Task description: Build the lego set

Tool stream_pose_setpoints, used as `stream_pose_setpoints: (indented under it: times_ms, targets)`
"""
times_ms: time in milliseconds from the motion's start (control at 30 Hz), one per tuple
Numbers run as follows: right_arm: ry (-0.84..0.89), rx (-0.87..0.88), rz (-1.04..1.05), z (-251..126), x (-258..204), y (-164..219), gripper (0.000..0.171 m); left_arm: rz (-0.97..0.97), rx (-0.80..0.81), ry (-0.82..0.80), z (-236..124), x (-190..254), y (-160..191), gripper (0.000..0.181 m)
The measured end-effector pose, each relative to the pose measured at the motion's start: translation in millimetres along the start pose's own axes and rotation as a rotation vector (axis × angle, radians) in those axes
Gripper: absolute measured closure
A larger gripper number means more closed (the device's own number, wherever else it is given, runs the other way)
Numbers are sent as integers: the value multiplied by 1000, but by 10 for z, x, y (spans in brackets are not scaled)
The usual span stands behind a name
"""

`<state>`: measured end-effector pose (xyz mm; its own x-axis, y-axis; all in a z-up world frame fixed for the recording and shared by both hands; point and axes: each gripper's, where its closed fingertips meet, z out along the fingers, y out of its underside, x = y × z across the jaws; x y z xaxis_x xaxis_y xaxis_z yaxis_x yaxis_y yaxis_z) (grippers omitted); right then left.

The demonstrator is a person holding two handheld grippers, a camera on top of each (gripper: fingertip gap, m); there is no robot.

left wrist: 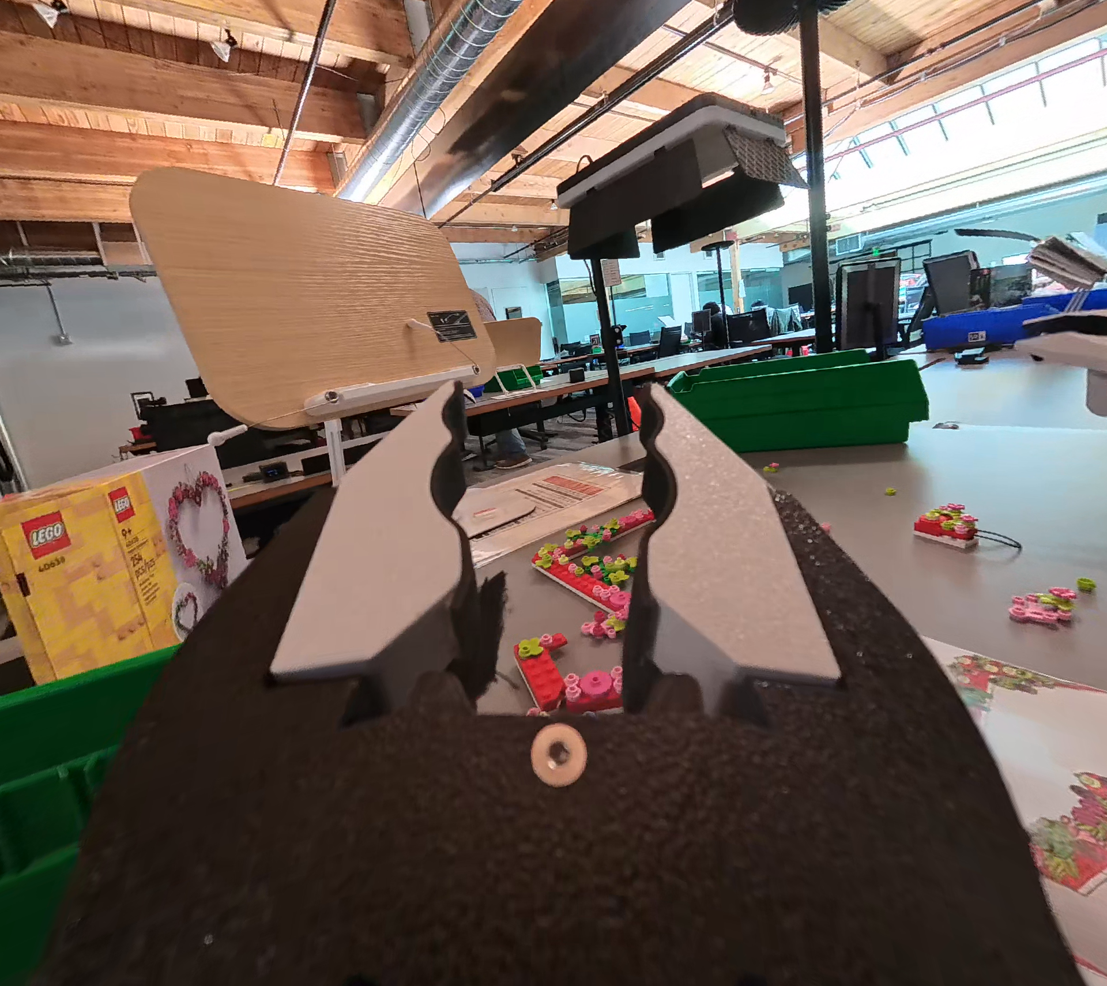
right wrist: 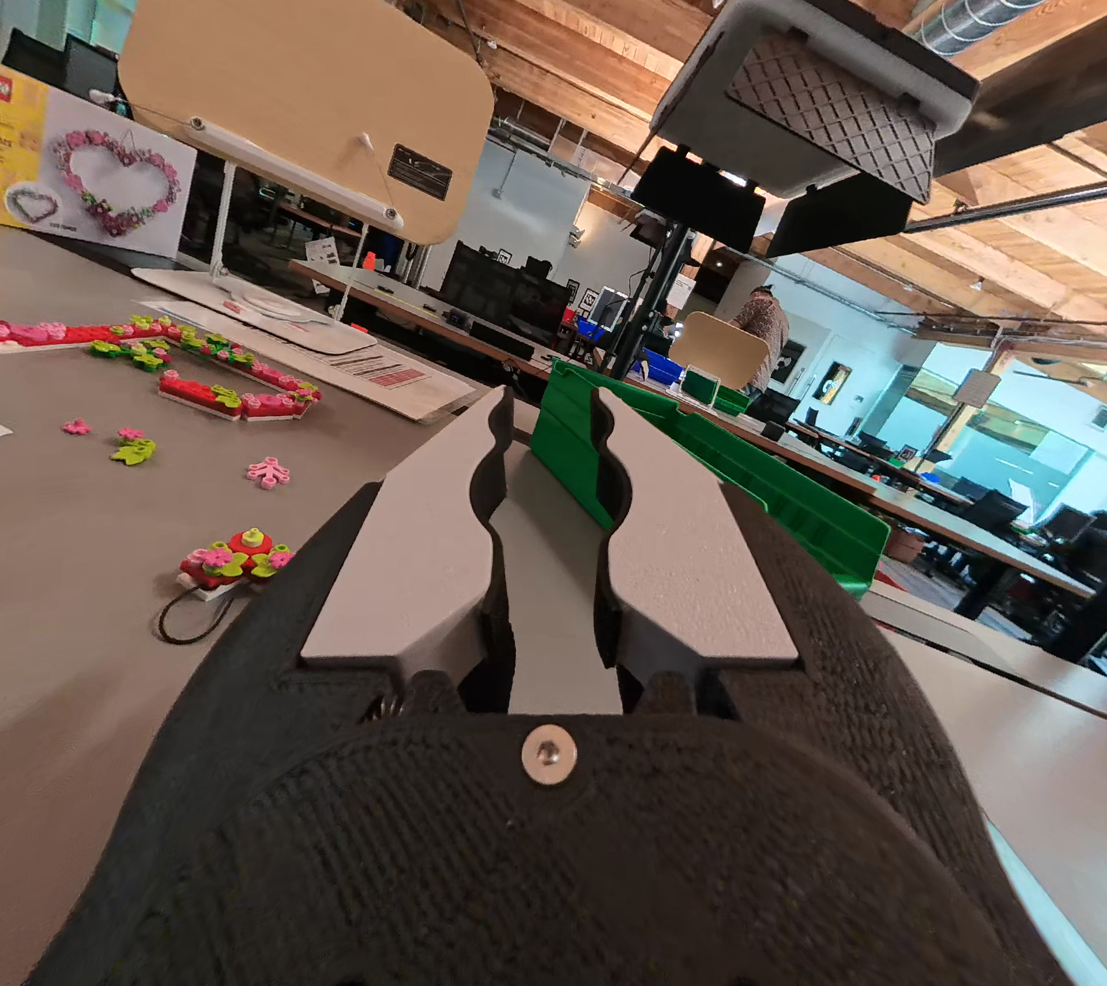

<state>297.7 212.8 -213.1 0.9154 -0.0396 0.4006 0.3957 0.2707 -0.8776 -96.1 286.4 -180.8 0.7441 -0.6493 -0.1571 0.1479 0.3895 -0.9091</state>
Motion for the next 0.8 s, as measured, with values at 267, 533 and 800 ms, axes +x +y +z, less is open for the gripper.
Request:
stream_pose_setpoints:
  times_ms: [267,533,800]
  targets:
    - [42,4,80,-26,140,34,149,13,-34,24,22,69,147,127]
    - [51,-3,80,-37,162,48,149,5,-3,-19,-11,-64,50,129]
    - [45,-8,77,-27,143,55,150,12,31,-62,-58,-190,-56,131]
